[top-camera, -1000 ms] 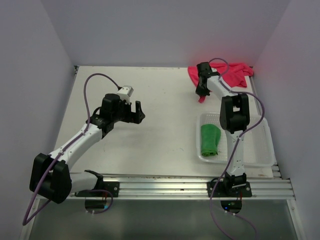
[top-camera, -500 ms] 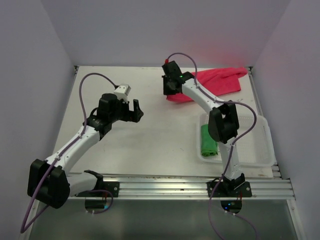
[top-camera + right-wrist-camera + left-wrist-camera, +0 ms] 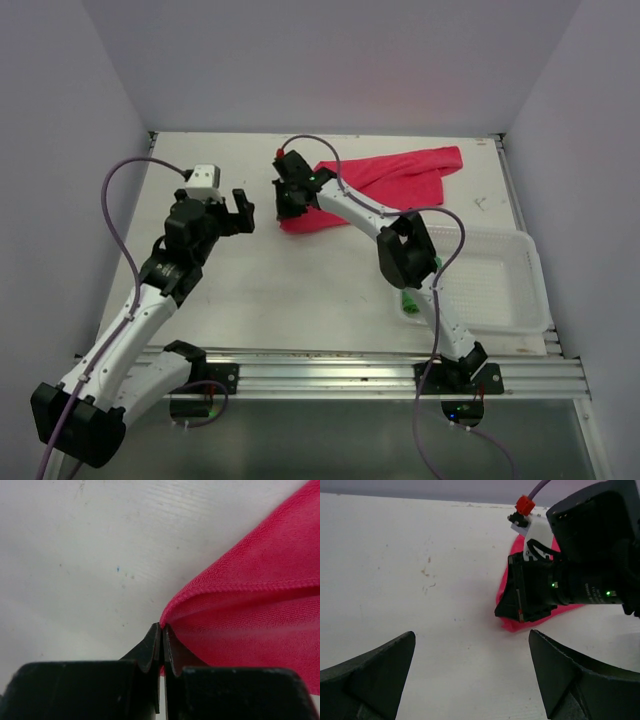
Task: Roll the towels
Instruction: Move the towel to the center of the board
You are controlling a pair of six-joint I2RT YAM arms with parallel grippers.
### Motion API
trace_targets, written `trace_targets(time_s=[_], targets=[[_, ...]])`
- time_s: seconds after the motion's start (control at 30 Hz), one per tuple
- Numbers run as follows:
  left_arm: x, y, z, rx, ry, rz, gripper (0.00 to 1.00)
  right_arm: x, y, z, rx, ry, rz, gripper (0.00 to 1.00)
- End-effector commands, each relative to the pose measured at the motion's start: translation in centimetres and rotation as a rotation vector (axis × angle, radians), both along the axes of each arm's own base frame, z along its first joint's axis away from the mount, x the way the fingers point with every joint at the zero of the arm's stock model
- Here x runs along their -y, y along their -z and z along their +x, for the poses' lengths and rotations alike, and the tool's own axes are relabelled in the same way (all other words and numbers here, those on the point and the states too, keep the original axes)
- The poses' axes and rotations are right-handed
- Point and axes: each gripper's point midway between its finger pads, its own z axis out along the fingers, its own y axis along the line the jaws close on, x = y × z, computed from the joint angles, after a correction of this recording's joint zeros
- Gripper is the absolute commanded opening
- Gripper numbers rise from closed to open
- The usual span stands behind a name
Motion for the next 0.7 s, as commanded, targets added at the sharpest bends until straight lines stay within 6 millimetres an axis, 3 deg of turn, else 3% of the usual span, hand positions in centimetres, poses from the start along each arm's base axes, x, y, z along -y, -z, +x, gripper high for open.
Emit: trace_targets(time_s=[0.0, 0.3, 0.43, 0.47, 0.57, 0.67], targets=[[-2.3, -1.6, 0.2, 0.070, -0.117, 0.003, 1.00, -5.7, -2.5, -1.1, -0.003, -0.067, 0.166, 0.00], [-2.0, -1.3, 0.4, 0.061, -0.106, 0.006, 1.00, -13.5, -2.9, -3.2, -0.053, -0.196, 0.404, 0.01], [-1.8, -1.2, 0.5, 0.058, -0.098, 0.005, 1.00, -15.4, -3.9, -4.7, -0.070, -0.281, 0.503, 0.20], [-1.8, -1.2, 0.5, 0.056, -0.097, 0.005, 1.00, -15.4, -3.9, -4.7, -0.068, -0.284, 0.503, 0.36], [-1.7, -1.1, 0.6, 0.053, -0.096, 0.005, 1.00, -14.8, -4.4, -4.5, -0.055, -0.276, 0.482, 0.56], [-1.7, -0.6, 0.6, 0.039, -0.093, 0.004, 1.00, -13.8, -5.9, -3.7, -0.011, -0.249, 0.462, 0.63]])
